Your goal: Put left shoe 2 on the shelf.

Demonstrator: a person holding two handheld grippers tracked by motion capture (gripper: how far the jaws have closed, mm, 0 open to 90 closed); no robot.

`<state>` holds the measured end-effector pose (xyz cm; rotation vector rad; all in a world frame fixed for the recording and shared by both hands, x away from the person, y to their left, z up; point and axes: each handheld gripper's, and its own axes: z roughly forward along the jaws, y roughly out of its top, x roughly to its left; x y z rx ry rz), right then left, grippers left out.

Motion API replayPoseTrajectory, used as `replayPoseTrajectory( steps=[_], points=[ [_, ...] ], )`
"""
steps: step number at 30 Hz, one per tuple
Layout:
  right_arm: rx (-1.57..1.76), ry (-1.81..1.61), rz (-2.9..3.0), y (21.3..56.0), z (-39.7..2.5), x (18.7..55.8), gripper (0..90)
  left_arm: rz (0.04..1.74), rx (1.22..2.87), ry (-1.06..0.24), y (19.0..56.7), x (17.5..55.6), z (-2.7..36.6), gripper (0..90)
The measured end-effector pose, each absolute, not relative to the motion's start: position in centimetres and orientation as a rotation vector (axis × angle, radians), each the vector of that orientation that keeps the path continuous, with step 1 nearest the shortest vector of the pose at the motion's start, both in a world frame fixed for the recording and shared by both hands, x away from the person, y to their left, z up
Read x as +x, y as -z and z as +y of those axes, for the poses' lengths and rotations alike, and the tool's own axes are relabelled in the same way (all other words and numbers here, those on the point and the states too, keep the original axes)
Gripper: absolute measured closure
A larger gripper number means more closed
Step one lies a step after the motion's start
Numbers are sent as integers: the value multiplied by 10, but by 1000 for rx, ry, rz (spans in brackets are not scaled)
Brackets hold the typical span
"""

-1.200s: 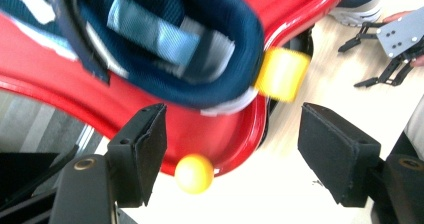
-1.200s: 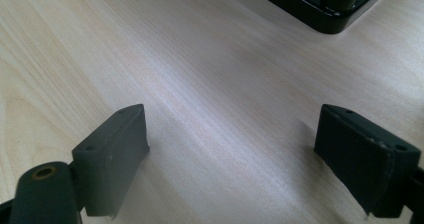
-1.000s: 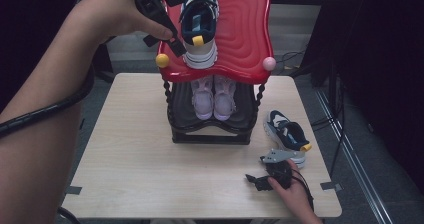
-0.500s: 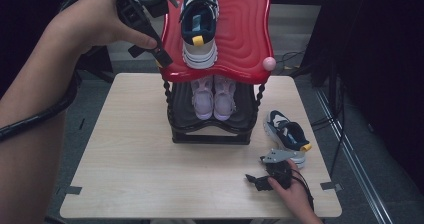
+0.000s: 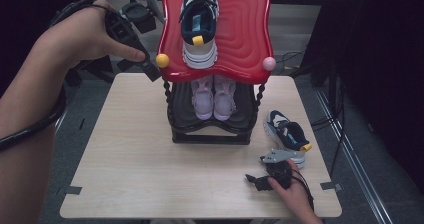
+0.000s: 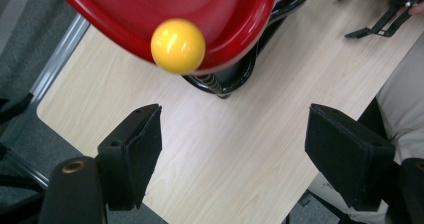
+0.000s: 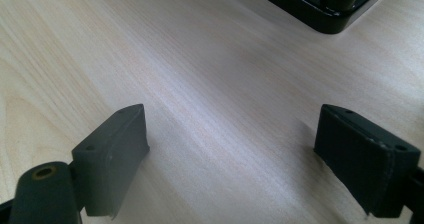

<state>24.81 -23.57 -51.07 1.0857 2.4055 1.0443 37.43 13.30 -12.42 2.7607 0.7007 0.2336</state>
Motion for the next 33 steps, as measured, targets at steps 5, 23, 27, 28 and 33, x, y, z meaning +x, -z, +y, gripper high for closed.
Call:
replayPoseTrajectory(
  steps=[5,23,27,28,33],
  points=[
    [1086,-1045,2406,511,-236,248,130,711,2764,-227,132,373,141,222],
    [1085,-1042,2407,511,-236,248,130,757,2776,-171,166,368,163,221],
    [1086,-1042,2407,511,-236,248,130,756,2776,-158,175,368,166,222],
    [1086,-1042,2407,511,-236,248,130,760,2777,-163,177,368,167,221],
    [1086,-1042,2408,510,-236,248,130,765,2777,-144,190,368,172,222]
  ],
)
